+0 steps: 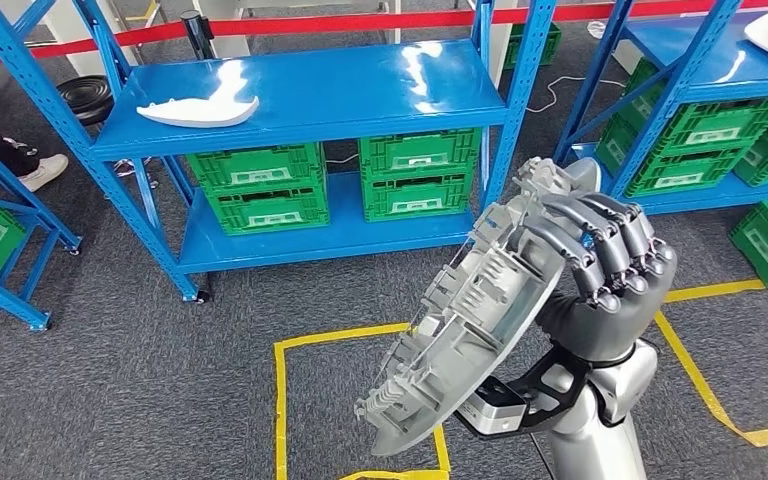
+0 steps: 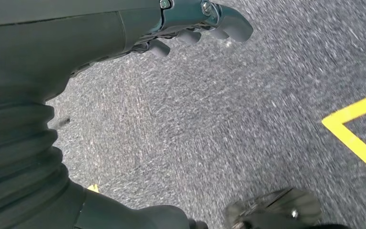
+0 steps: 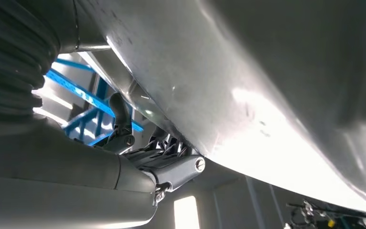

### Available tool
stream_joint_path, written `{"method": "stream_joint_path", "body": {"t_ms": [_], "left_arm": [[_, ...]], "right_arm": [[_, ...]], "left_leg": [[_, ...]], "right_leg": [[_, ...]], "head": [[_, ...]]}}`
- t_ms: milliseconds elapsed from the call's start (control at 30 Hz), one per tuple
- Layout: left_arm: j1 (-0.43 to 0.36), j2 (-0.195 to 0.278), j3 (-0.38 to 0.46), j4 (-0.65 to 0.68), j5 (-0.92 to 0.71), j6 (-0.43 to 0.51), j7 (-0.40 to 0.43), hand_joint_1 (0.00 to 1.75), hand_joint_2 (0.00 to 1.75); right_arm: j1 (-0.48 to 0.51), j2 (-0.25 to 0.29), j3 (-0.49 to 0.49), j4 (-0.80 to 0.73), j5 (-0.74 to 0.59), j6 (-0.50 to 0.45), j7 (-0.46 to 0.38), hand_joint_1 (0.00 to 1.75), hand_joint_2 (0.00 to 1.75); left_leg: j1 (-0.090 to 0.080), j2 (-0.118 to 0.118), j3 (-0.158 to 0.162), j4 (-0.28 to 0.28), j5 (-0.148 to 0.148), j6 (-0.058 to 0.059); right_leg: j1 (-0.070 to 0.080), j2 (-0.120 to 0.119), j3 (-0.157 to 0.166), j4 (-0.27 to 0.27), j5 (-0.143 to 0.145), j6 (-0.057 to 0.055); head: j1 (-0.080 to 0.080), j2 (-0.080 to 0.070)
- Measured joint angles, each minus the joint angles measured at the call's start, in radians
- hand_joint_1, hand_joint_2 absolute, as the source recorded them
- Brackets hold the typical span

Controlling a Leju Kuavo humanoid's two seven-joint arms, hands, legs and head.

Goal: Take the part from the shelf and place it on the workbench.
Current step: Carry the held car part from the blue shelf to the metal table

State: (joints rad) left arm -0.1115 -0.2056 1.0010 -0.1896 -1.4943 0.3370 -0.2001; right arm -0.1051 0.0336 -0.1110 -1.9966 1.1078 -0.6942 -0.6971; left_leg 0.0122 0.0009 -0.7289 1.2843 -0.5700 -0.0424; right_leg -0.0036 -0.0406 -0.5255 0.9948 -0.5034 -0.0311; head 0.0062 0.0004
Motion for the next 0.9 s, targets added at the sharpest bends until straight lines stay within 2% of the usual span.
{"method": "stream_joint_path", "body": {"t_ms": [33, 67, 100, 133, 167, 200, 267, 300, 333, 367, 400, 433, 467, 500, 533, 567, 600, 667, 733, 800, 833, 900], "left_arm": [[0.003, 0.000, 0.000, 0.000, 0.002, 0.011, -0.009, 0.00, 1.75], [0.006, 0.000, 0.000, 0.000, 0.004, 0.021, -0.017, 0.00, 1.75], [0.008, 0.001, 0.000, 0.000, 0.005, 0.030, -0.023, 0.00, 1.75], [0.008, 0.002, 0.000, 0.000, 0.006, 0.038, -0.026, 0.00, 1.75], [0.008, 0.003, 0.000, 0.000, 0.006, 0.044, -0.028, 0.00, 1.75], [0.009, 0.003, 0.000, 0.000, 0.006, 0.049, -0.029, 0.00, 1.75], [0.012, 0.003, 0.000, 0.000, 0.010, 0.058, -0.027, 0.00, 1.75], [0.015, 0.003, 0.000, 0.000, 0.013, 0.063, -0.022, 0.00, 1.75], [0.018, 0.003, 0.001, 0.000, 0.018, 0.069, -0.014, 0.00, 1.75], [0.020, 0.004, 0.002, -0.001, 0.026, 0.075, -0.006, 0.00, 1.75], [0.021, 0.004, 0.003, -0.001, 0.035, 0.081, 0.001, 0.00, 1.75], [0.021, 0.005, 0.007, -0.001, 0.046, 0.085, 0.006, 0.00, 1.75], [0.021, 0.005, 0.013, -0.001, 0.056, 0.088, 0.009, 0.00, 1.75], [0.023, 0.005, 0.018, -0.001, 0.062, 0.090, 0.011, 0.00, 1.75], [0.024, 0.006, 0.023, -0.001, 0.061, 0.091, 0.012, 0.00, 1.75], [0.026, 0.006, 0.026, -0.001, 0.056, 0.091, 0.015, 0.00, 1.75], [0.027, 0.006, 0.026, -0.001, 0.049, 0.091, 0.020, 0.00, 1.75], [0.027, 0.006, 0.026, 0.000, 0.041, 0.091, 0.034, 0.00, 1.75], [0.028, 0.007, 0.027, 0.000, 0.042, 0.090, 0.052, 0.00, 1.75], [0.032, 0.011, 0.028, 0.000, 0.044, 0.084, 0.070, 0.00, 1.75], [0.035, 0.013, 0.029, 0.000, 0.043, 0.079, 0.078, 0.00, 1.75], [0.037, 0.018, 0.030, -0.001, 0.039, 0.069, 0.090, 0.00, 1.75]], "right_arm": [[0.008, 0.001, 0.000, -0.006, -0.001, 0.000, 0.000, 1.75, 1.75], [0.016, 0.002, 0.000, -0.013, 0.000, 0.000, 0.000, 1.75, 1.75], [0.022, 0.004, 0.000, -0.022, 0.003, 0.000, 0.000, 1.75, 1.75], [0.026, 0.006, 0.000, -0.032, 0.008, 0.000, 0.000, 1.75, 1.75], [0.028, 0.008, -0.001, -0.040, 0.013, 0.000, 0.000, 1.75, 1.75], [0.030, 0.010, -0.001, -0.047, 0.017, 0.000, 0.000, 1.75, 1.75], [0.032, 0.014, -0.002, -0.057, 0.017, 0.000, 0.000, 1.75, 1.75], [0.032, 0.015, -0.002, -0.061, 0.012, 0.000, 0.000, 1.75, 1.75], [0.033, 0.016, -0.002, -0.066, 0.006, 0.000, 0.000, 1.75, 1.75], [0.034, 0.017, -0.002, -0.072, -0.002, 0.000, 0.000, 1.75, 1.75], [0.036, 0.018, -0.002, -0.076, -0.010, 0.000, 0.000, 1.75, 1.75], [0.040, 0.018, -0.002, -0.078, -0.015, 0.000, 0.000, 1.75, 1.75], [0.044, 0.019, -0.002, -0.079, -0.020, 0.000, 0.001, 1.75, 1.75], [0.048, 0.019, -0.002, -0.079, -0.023, 0.000, 0.001, 1.75, 1.75], [0.052, 0.020, -0.002, -0.079, -0.026, 0.000, 0.001, 1.75, 1.75], [0.054, 0.020, -0.002, -0.079, -0.028, 0.000, 0.001, 1.75, 1.75], [0.055, 0.021, -0.002, -0.079, -0.029, 0.000, 0.001, 1.75, 1.75], [0.057, 0.021, -0.002, -0.080, -0.027, 0.000, 0.001, 1.75, 1.75], [0.062, 0.021, -0.002, -0.080, -0.021, 0.000, 0.001, 1.75, 1.75], [0.068, 0.022, -0.002, -0.081, -0.014, 0.000, 0.000, 1.75, 1.75], [0.070, 0.023, -0.002, -0.081, -0.013, 0.000, 0.000, 1.75, 1.75], [0.074, 0.026, -0.002, -0.081, -0.015, 0.000, 0.000, 1.75, 1.75]], "left_leg": [[0.000, 0.001, 0.009, 0.002, 0.007, -0.001], [0.001, 0.005, 0.037, -0.034, 0.030, -0.002], [0.001, 0.016, 0.078, -0.097, 0.056, -0.001], [-0.003, 0.034, 0.119, -0.162, 0.073, 0.003], [-0.007, 0.049, 0.148, -0.212, 0.084, 0.010], [-0.011, 0.060, 0.163, -0.241, 0.085, 0.019], [-0.014, 0.051, 0.159, -0.251, 0.085, 0.038], [-0.012, 0.041, 0.157, -0.255, 0.086, 0.045], [-0.010, 0.031, 0.155, -0.258, 0.090, 0.052], [-0.008, 0.021, 0.154, -0.261, 0.094, 0.058], [-0.006, 0.011, 0.151, -0.262, 0.098, 0.064], [-0.006, 0.000, 0.147, -0.262, 0.100, 0.067], [-0.006, -0.012, 0.143, -0.261, 0.102, 0.069], [-0.006, -0.025, 0.140, -0.259, 0.104, 0.070], [-0.007, -0.038, 0.138, -0.257, 0.105, 0.070], [-0.007, -0.051, 0.136, -0.255, 0.106, 0.069], [-0.007, -0.065, 0.135, -0.253, 0.107, 0.067], [-0.007, -0.089, 0.131, -0.250, 0.111, 0.060], [-0.004, -0.109, 0.122, -0.251, 0.117, 0.047], [-0.001, -0.126, 0.114, -0.253, 0.123, 0.033], [-0.002, -0.117, 0.109, -0.246, 0.118, 0.027], [-0.005, -0.068, 0.076, -0.180, 0.075, 0.018]], "right_leg": [[0.000, -0.007, -0.004, 0.003, 0.001, 0.001], [-0.001, -0.015, -0.007, 0.006, 0.001, 0.002], [0.000, -0.023, -0.009, 0.009, 0.001, 0.004], [0.002, -0.030, -0.010, 0.012, -0.001, 0.007], [0.004, -0.038, -0.011, 0.015, -0.002, 0.012], [0.006, -0.045, -0.012, 0.017, -0.002, 0.017], [0.009, -0.062, -0.012, 0.018, 0.000, 0.028], [0.008, -0.063, -0.012, 0.020, -0.003, 0.034], [0.006, -0.051, -0.016, 0.032, -0.013, 0.041], [0.003, -0.030, -0.029, 0.062, -0.034, 0.047], [0.000, -0.004, -0.054, 0.115, -0.064, 0.051], [-0.002, 0.018, -0.087, 0.182, -0.097, 0.054], [-0.003, 0.028, -0.120, 0.248, -0.124, 0.055], [-0.003, 0.032, -0.143, 0.293, -0.134, 0.055], [-0.003, 0.034, -0.149, 0.302, -0.125, 0.054], [-0.003, 0.038, -0.136, 0.272, -0.097, 0.051], [-0.004, 0.048, -0.107, 0.212, -0.060, 0.046], [-0.003, 0.089, -0.047, 0.082, -0.008, 0.037], [0.000, 0.112, -0.026, 0.028, 0.000, 0.033], [0.000, 0.093, -0.026, 0.021, 0.005, 0.028], [-0.002, 0.081, -0.024, 0.016, 0.008, 0.023], [-0.007, 0.054, -0.022, 0.008, 0.014, 0.011]], "head": [[0.000, 0.000], [0.000, 0.000], [0.000, 0.000], [-0.001, 0.000], [0.000, 0.000], [0.000, 0.000], [0.001, 0.000], [0.001, 0.000], [0.001, 0.000], [0.002, 0.000], [0.003, 0.000], [0.003, 0.000], [0.004, 0.000], [0.004, 0.000], [0.004, 0.000], [0.004, 0.000], [0.004, 0.000], [0.004, 0.000], [0.003, 0.000], [0.004, 0.000], [0.002, 0.000], [-0.003, 0.000]]}}
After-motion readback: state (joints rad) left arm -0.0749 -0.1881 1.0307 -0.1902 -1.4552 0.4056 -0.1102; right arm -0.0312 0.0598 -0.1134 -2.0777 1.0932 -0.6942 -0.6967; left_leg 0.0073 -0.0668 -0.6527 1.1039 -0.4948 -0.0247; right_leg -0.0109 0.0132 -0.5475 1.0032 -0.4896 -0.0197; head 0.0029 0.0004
